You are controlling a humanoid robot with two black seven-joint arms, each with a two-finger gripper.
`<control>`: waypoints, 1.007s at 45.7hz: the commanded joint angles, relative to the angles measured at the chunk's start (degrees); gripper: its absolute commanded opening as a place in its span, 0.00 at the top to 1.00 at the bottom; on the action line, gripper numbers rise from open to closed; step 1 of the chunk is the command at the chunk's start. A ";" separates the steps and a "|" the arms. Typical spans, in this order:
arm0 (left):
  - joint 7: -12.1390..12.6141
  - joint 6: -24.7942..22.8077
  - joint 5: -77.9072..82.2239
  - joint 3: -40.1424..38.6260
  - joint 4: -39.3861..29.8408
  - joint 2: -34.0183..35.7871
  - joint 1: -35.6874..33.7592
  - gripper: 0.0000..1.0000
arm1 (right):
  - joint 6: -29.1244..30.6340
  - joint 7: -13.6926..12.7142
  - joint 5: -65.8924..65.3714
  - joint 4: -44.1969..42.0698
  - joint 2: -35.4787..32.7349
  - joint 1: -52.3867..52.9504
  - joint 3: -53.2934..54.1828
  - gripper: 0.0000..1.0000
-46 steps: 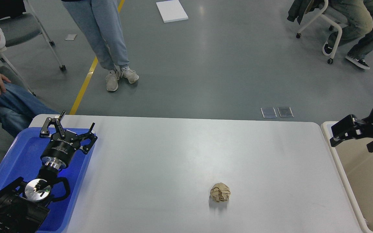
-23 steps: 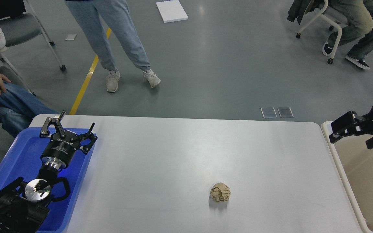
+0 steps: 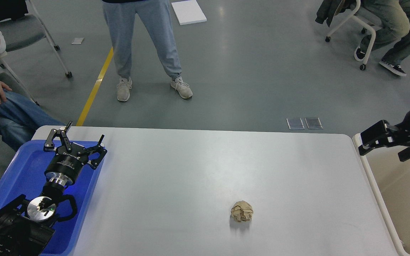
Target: Tidy desktop
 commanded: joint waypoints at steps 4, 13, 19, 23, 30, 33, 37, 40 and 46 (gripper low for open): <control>0.00 0.00 0.00 0.00 0.07 0.00 0.00 0.00 | 0.00 0.00 0.20 -1.44 2.69 -0.96 0.42 0.00; 0.00 0.00 0.00 0.00 -0.01 0.00 0.00 0.00 | 0.00 0.09 0.73 -2.58 5.06 -1.84 2.79 0.00; 0.00 0.00 0.00 0.08 -0.01 0.00 0.00 0.00 | 0.00 0.09 0.90 -4.43 7.08 -2.36 3.85 0.00; 0.00 0.00 0.00 0.00 -0.01 0.00 0.00 0.00 | 0.00 0.35 0.90 -5.31 8.66 -3.24 5.60 0.00; 0.00 0.00 0.00 0.08 -0.01 0.00 0.00 0.00 | 0.00 0.36 1.43 -6.62 13.32 -5.96 8.77 0.00; 0.00 0.00 0.00 0.00 -0.01 0.00 0.00 0.00 | 0.00 0.44 2.39 -8.38 15.87 -7.11 9.82 0.00; 0.00 0.00 0.00 0.09 -0.01 0.00 0.00 0.00 | 0.00 0.53 3.19 -11.19 18.94 -8.69 11.58 0.00; 0.00 0.00 0.00 0.09 -0.01 0.00 0.00 0.00 | 0.00 0.53 3.28 -13.21 21.32 -10.27 13.34 0.00; 0.00 0.00 0.00 0.08 -0.01 0.00 0.00 0.00 | 0.00 0.53 3.28 -17.69 26.68 -13.34 14.31 0.00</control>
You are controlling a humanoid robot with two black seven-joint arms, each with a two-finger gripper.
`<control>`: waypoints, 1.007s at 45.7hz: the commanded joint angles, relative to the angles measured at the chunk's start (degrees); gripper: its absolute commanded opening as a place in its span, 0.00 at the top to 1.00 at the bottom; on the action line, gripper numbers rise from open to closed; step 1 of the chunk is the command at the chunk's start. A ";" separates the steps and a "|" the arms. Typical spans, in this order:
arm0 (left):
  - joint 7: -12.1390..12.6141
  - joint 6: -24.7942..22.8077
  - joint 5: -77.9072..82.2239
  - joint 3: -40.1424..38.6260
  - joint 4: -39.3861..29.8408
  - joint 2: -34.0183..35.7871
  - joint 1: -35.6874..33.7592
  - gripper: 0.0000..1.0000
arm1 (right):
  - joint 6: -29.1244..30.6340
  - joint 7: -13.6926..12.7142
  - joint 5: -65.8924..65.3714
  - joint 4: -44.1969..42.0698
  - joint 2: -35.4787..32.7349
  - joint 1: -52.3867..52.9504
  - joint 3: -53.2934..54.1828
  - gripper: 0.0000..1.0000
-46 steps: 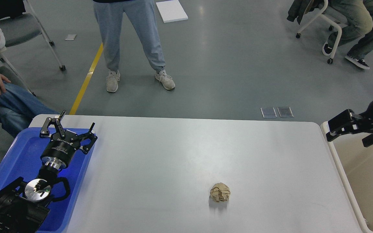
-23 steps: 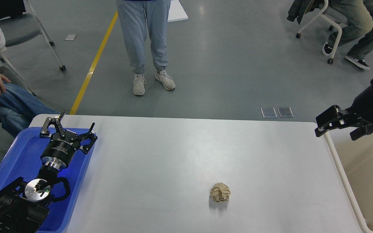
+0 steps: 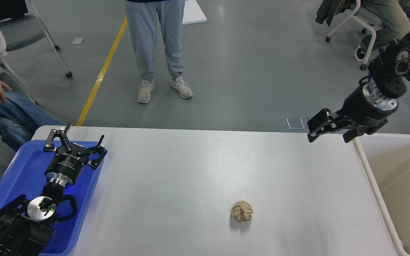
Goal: Tidy desktop
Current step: 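Move the right gripper over the crumpled beige paper ball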
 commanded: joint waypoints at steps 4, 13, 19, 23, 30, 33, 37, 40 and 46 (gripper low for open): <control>0.00 0.00 0.00 -0.06 -0.01 -0.09 0.00 0.00 | 0.00 0.15 0.58 -9.45 12.17 -6.68 3.18 0.00; 0.00 0.00 0.00 0.03 0.08 0.00 0.00 0.00 | 0.00 0.15 0.58 -12.01 19.91 -9.84 3.27 0.00; 0.00 0.00 0.00 0.03 -0.01 0.00 0.00 0.00 | -0.18 0.15 0.67 -13.32 23.34 -11.60 3.88 0.00; 0.00 0.00 0.09 0.03 -0.01 0.00 0.00 0.00 | -1.14 0.15 0.67 -16.13 26.15 -13.71 4.41 0.00; 0.00 0.00 0.00 -0.06 -0.01 0.00 0.00 0.00 | -2.72 0.24 0.67 -20.00 28.97 -17.40 4.59 0.00; 0.00 0.00 0.00 -0.06 -0.01 0.00 0.00 0.00 | -2.99 0.24 0.67 -20.36 28.97 -18.98 5.11 0.00; 0.00 0.00 0.00 -0.06 -0.01 0.00 0.00 0.00 | -3.60 0.24 0.67 -21.41 28.97 -21.62 5.91 0.00; 0.00 0.00 0.00 0.03 0.08 0.00 0.00 0.00 | -3.69 0.24 0.67 -23.34 28.97 -23.46 6.00 0.00; 0.00 0.00 0.00 -0.06 -0.01 -0.09 0.00 0.00 | -3.87 0.24 0.58 -25.37 28.97 -25.84 6.00 0.00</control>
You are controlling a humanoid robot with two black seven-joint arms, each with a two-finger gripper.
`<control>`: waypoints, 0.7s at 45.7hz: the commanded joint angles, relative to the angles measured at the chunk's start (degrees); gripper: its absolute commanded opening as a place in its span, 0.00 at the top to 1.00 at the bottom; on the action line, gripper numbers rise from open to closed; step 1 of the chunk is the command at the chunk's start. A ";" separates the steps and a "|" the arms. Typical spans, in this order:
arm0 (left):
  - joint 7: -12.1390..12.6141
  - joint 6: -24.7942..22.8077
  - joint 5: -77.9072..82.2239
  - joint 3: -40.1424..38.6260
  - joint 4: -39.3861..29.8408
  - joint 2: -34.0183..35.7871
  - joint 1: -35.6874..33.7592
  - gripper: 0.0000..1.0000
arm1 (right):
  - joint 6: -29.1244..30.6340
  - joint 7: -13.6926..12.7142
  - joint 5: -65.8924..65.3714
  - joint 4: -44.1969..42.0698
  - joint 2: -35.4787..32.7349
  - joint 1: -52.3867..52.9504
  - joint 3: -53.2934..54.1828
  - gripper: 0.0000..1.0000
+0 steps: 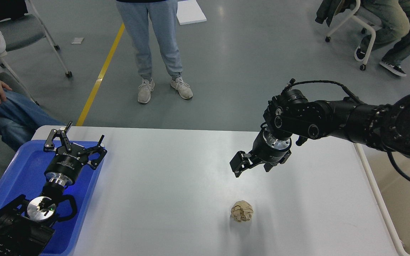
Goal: Tidy desktop
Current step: 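Move the right gripper over the crumpled beige paper ball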
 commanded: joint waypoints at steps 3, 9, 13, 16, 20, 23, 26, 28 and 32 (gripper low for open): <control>0.00 0.00 0.09 0.03 -0.02 0.00 0.00 0.00 | -0.92 0.02 -0.08 -4.58 1.09 -6.17 0.58 0.00; 0.00 0.00 0.00 -0.05 -0.02 0.00 0.00 0.00 | -0.92 0.02 -0.08 -6.95 1.09 -8.54 0.58 0.00; 0.00 0.00 0.00 -0.05 -0.02 0.00 0.00 0.00 | -0.92 0.02 -0.08 -7.66 1.09 -10.30 0.58 0.00; 0.00 0.00 0.00 -0.05 0.06 0.00 0.00 0.00 | -0.92 0.02 -0.08 -7.75 1.09 -11.44 0.58 0.00; 0.00 0.00 0.00 -0.05 -0.02 0.00 0.00 0.00 | -0.92 0.02 -0.08 -7.31 1.09 -12.76 0.67 0.00; 0.00 0.00 0.00 -0.05 0.06 0.00 0.00 0.00 | -0.92 0.11 -0.08 -7.13 1.09 -13.37 0.93 0.00; 0.00 0.00 0.00 0.04 -0.02 0.00 0.00 0.00 | -0.92 0.11 -0.08 -7.13 1.09 -13.64 1.81 0.00; 0.00 0.00 0.00 0.03 -0.02 0.00 0.00 0.00 | -0.83 0.11 -0.08 -7.04 1.09 -13.90 2.77 0.00; 0.00 0.00 0.00 0.04 -0.02 -0.09 0.00 0.00 | -0.83 0.11 -0.08 -6.96 1.09 -14.43 4.53 0.00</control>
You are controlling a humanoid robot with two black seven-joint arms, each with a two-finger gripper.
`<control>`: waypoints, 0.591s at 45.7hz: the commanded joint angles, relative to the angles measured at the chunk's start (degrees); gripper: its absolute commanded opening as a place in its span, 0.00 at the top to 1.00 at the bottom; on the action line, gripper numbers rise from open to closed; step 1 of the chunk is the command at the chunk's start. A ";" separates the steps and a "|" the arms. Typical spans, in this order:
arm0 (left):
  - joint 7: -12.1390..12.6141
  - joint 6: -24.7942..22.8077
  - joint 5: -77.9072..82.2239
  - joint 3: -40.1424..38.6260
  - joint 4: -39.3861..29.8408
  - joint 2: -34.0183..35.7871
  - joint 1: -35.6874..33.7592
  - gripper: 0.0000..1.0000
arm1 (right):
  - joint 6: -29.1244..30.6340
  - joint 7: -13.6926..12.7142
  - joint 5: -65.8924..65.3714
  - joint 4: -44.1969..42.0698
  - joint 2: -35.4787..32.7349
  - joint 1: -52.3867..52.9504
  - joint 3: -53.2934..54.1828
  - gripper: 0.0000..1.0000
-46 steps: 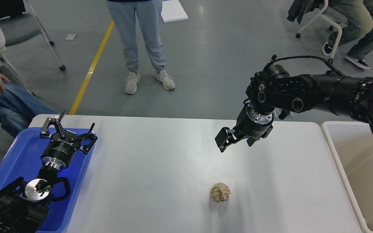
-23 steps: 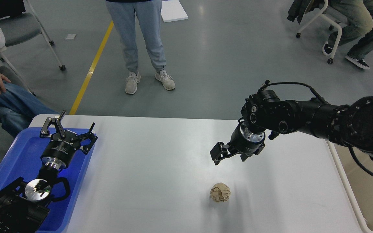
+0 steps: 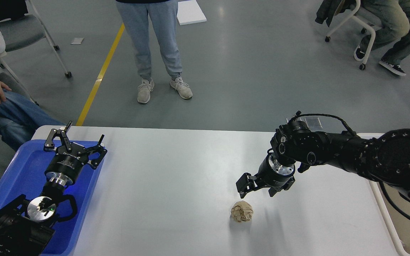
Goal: Tidy desktop
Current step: 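Move the right gripper over the crumpled beige paper ball, then lower the right gripper and close it on the paper ball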
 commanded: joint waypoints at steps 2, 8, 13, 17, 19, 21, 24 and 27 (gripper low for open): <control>0.00 0.00 -0.01 0.07 -0.01 0.01 0.00 0.00 | 0.12 0.12 0.08 -0.02 0.04 -2.69 3.60 0.00; 0.00 0.00 -0.01 -0.02 0.08 -0.08 0.00 0.00 | 0.03 0.21 0.08 -0.02 0.04 -3.40 8.34 0.00; 0.00 0.00 -0.01 -0.02 -0.01 0.01 0.00 0.00 | 0.03 0.21 0.08 -0.02 0.04 -3.66 10.28 0.00; 0.00 0.00 -0.01 -0.02 0.08 -0.08 0.00 0.00 | 0.03 0.21 -0.09 -0.02 0.04 -4.19 9.93 0.00; 0.00 0.00 0.08 0.07 -0.01 -0.08 0.00 0.00 | 0.03 0.21 -0.53 -0.20 0.04 -4.89 9.93 0.00; 0.00 0.00 -0.01 0.07 0.08 0.01 0.00 0.00 | 0.03 0.21 -0.71 -0.46 0.04 -5.42 9.85 0.00; 0.00 0.00 -0.01 -0.02 -0.01 0.01 0.00 0.00 | -0.06 0.21 -0.80 -0.64 0.04 -6.03 9.84 0.00; 0.00 0.00 -0.01 -0.02 -0.01 0.01 0.00 0.00 | -0.06 0.47 -0.89 -0.72 0.04 -6.65 9.84 0.00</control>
